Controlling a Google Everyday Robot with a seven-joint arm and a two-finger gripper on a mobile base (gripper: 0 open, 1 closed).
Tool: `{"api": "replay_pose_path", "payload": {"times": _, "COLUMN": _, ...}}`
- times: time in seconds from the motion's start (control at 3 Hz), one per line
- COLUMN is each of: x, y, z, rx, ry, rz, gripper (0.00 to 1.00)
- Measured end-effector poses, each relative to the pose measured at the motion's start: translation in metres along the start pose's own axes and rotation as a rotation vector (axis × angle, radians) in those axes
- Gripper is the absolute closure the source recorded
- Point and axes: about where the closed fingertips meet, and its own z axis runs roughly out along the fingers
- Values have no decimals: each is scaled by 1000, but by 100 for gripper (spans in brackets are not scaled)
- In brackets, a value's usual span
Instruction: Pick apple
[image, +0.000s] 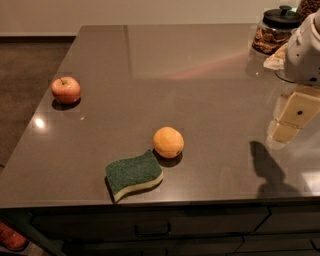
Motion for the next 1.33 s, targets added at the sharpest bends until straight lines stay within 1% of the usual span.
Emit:
{"api": "replay_pose_path", "payload": {"times": 0.33, "x": 0, "y": 0, "z": 0, "rx": 0, "ry": 0, "rz": 0, "gripper": 0}}
{"api": "replay_pose_path", "payload": {"times": 0.67, "x": -16, "y": -13, "z": 11, "rx": -15, "ry": -28, "rz": 10, "gripper": 0}}
{"api": "replay_pose_path", "payload": {"times": 1.0, "x": -44, "y": -31, "z": 30, "rx": -35, "ry": -93, "rz": 37, "gripper": 0}}
{"api": "replay_pose_path", "payload": {"times": 1.33, "x": -84, "y": -48, "z": 49, "rx": -61, "ry": -191, "rz": 65, "gripper": 0}}
